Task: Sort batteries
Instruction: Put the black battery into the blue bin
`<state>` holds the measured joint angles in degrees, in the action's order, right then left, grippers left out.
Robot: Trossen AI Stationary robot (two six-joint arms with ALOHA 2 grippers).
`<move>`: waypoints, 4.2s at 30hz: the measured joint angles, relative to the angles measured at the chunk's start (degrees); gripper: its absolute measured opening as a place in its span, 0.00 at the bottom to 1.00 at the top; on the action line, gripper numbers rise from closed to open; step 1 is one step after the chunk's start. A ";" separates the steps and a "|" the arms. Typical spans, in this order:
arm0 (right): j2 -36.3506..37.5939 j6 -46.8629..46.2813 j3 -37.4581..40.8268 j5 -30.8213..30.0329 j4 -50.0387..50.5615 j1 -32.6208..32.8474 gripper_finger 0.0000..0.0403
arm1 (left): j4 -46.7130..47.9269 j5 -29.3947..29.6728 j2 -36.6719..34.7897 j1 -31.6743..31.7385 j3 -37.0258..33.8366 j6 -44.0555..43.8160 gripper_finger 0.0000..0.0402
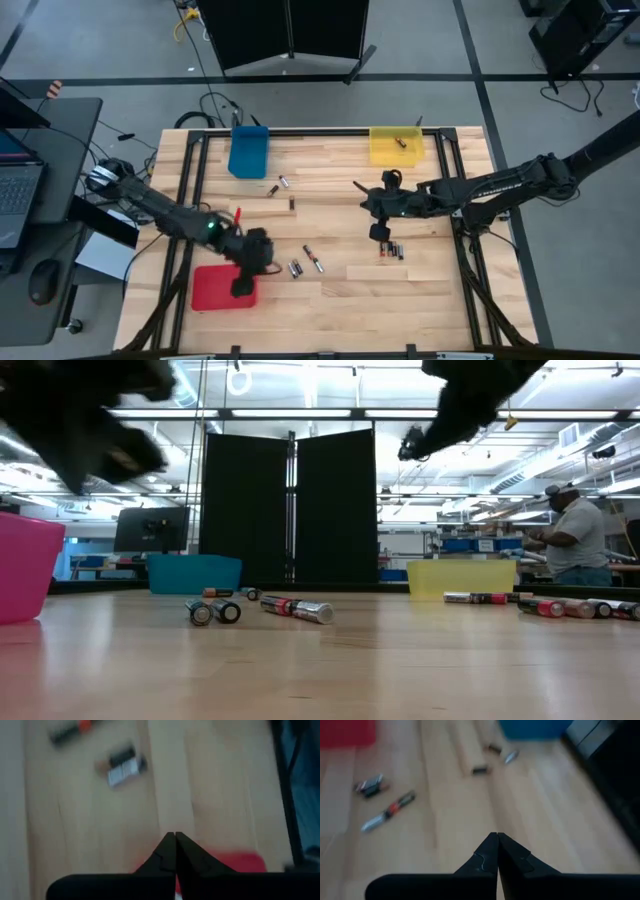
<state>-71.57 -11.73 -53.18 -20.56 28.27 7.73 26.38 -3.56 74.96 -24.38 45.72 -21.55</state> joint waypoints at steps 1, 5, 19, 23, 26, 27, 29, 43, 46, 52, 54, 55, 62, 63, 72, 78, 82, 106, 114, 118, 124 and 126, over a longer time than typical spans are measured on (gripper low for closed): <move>0.00 -1.11 -0.17 1.15 1.91 0.14 0.05 | -3.79 -0.90 0.00 1.70 -1.22 2.42 0.01; 0.00 -5.32 -0.24 5.02 8.60 0.99 0.07 | -17.05 -5.28 0.00 7.90 -6.18 9.34 0.01; -2.41 -18.58 0.27 12.61 23.85 10.03 0.42 | -45.86 -10.09 -0.02 17.25 -15.45 16.64 0.01; -6.46 -21.08 0.97 13.15 24.09 12.43 0.57 | -46.21 -10.11 -0.02 17.27 -16.05 16.64 0.01; -10.13 -21.81 1.00 14.74 24.05 13.22 0.66 | -46.31 -10.13 -0.02 17.27 -16.05 16.80 0.01; -11.36 -21.81 1.00 14.87 24.02 13.37 0.69 | -46.32 -10.13 -0.02 17.27 -16.05 16.92 0.01; -13.49 -21.72 1.00 14.89 24.00 13.61 0.74 | -46.28 -10.13 -0.02 17.27 -16.05 16.98 0.01; -18.35 -17.18 1.07 16.15 23.17 13.44 0.81 | -46.19 -10.19 -0.02 17.27 -16.05 17.04 0.01; -18.34 -18.52 1.07 16.19 23.07 13.42 0.82 | -46.19 -10.19 -0.02 17.27 -16.03 17.04 0.01; -18.34 -21.10 0.72 17.17 22.97 13.39 0.82 | -46.19 -10.22 -0.02 17.27 -16.03 17.02 0.01; -18.34 -20.35 0.72 16.22 23.00 13.39 0.82 | -46.19 -10.26 -0.02 17.27 -16.02 17.04 0.01; -18.34 -19.17 0.72 15.97 23.00 13.42 0.82 | -46.19 -10.26 -0.02 17.27 -16.01 17.04 0.01; -18.32 -16.21 0.72 16.21 23.00 13.70 0.76 | -46.19 -10.26 -0.02 17.27 -16.01 16.97 0.01; -18.32 -16.21 0.70 17.26 23.00 13.68 0.75 | -46.17 -10.26 -0.01 17.27 -16.01 16.97 0.01; -18.32 -16.56 0.70 21.71 23.24 13.27 0.30 | -46.18 -10.26 0.00 17.27 -16.01 16.88 0.01; -18.32 -16.92 0.67 21.73 23.71 12.80 0.03 | -46.18 -10.26 0.00 17.27 -16.01 16.85 0.01; -18.32 -18.15 0.67 22.64 23.72 12.94 0.12 | -46.19 -10.26 0.00 17.27 -16.01 16.84 0.01; -18.29 -14.48 0.67 17.18 22.34 13.20 0.98 | -46.15 -10.26 0.00 17.27 -15.99 16.84 0.01; -18.29 -13.60 2.78 16.79 20.20 13.09 0.98 | -45.79 -10.26 0.00 17.27 -15.99 16.91 0.01; -18.29 -13.48 2.88 15.22 19.74 12.98 0.98 | -45.71 -10.26 0.02 17.27 -15.99 16.93 0.01; -18.29 -12.87 2.88 15.07 19.40 12.35 0.98 | -45.73 -10.26 0.02 17.27 -15.99 16.97 0.01; -18.29 -12.31 2.92 15.04 19.40 12.28 0.98 | -45.73 -10.26 0.02 17.27 -15.99 16.97 0.01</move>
<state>-89.86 -24.05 -50.26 -5.52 47.66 20.01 -19.35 -13.82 74.98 -7.11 29.74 -4.58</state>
